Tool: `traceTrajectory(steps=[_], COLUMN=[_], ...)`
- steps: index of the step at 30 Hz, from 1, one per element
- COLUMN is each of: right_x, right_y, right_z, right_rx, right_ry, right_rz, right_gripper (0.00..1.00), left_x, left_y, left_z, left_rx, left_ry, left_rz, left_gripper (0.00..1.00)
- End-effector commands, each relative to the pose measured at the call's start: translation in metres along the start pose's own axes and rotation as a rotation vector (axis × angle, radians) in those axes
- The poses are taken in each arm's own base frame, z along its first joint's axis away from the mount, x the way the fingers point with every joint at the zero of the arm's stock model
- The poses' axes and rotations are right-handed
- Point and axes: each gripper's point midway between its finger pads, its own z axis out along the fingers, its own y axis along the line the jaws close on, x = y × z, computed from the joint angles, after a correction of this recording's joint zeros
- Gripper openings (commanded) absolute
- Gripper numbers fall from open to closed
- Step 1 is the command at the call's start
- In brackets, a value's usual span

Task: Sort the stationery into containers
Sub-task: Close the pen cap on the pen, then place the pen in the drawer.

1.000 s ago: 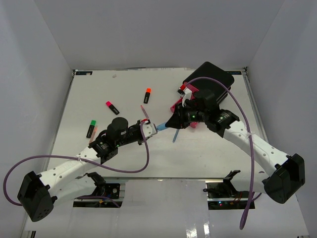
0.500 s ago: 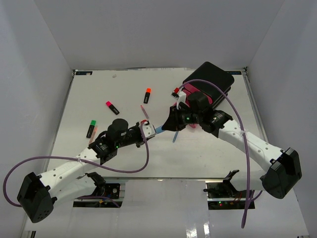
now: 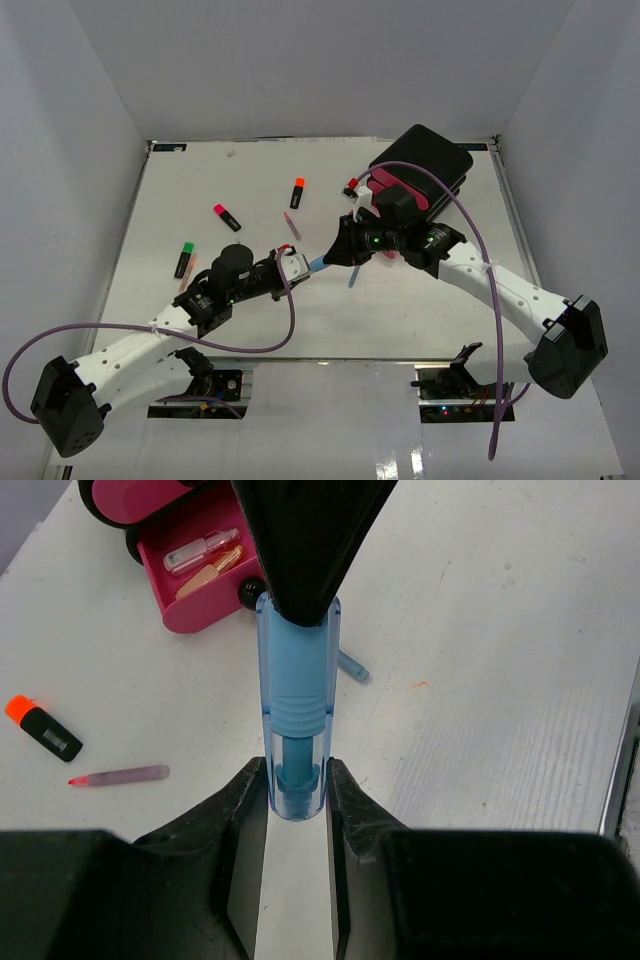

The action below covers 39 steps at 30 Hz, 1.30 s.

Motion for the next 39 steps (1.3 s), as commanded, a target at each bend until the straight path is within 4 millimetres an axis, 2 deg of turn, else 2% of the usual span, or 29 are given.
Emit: traceTrajectory(steps=[1, 9, 14, 18, 19, 20, 22, 24, 28, 33, 36, 39], right_x=[0.018, 0.029, 0.027, 0.014, 0.011, 0.006, 0.001, -0.005, -0.009, -0.03, -0.034, -0.036], right_y=[0.013, 0.01, 0.01, 0.008, 0.006, 0.006, -0.008, -0.018, -0.057, -0.084, -0.101, -0.117], right_z=[0.014, 0.018, 0.018, 0.008, 0.005, -0.001, -0.009, -0.02, -0.051, -0.093, -0.107, -0.11], right_rx=[-0.065, -0.06, -0.056, -0.014, -0.005, 0.003, 0.064, 0.117, 0.265, 0.416, 0.498, 0.553], right_ry=[0.061, 0.099, 0.092, 0.047, 0.035, 0.015, -0.004, -0.028, -0.059, -0.162, -0.195, -0.222], right_rz=[-0.008, -0.001, -0.011, -0.053, -0.066, -0.075, -0.083, -0.09, -0.064, -0.09, -0.094, -0.092], right_gripper=[0.08, 0.08, 0.08, 0.08, 0.08, 0.08, 0.08, 0.08, 0.08, 0.08, 0.08, 0.08], left_x=[-0.097, -0.105, -0.102, -0.092, -0.089, -0.085, -0.08, -0.076, -0.065, -0.053, -0.045, -0.039], left_y=[-0.003, -0.005, -0.004, -0.001, -0.002, -0.002, 0.0, 0.001, 0.003, 0.006, 0.015, 0.036], left_z=[-0.012, -0.015, -0.014, -0.013, -0.013, -0.012, -0.011, -0.01, -0.006, 0.001, 0.005, 0.008], left_rx=[0.05, 0.063, 0.054, 0.038, 0.039, 0.04, 0.033, 0.03, 0.02, 0.016, -0.037, -0.158], left_ry=[-0.35, -0.378, -0.368, -0.325, -0.308, -0.297, -0.268, -0.249, -0.202, -0.142, -0.11, -0.074], left_rz=[0.109, 0.108, 0.102, 0.096, 0.093, 0.092, 0.095, 0.097, 0.094, 0.072, 0.037, -0.047], left_gripper=[0.0, 0.0, 0.02, 0.25, 0.34, 0.38, 0.46, 0.51, 0.62, 0.75, 0.84, 0.93])
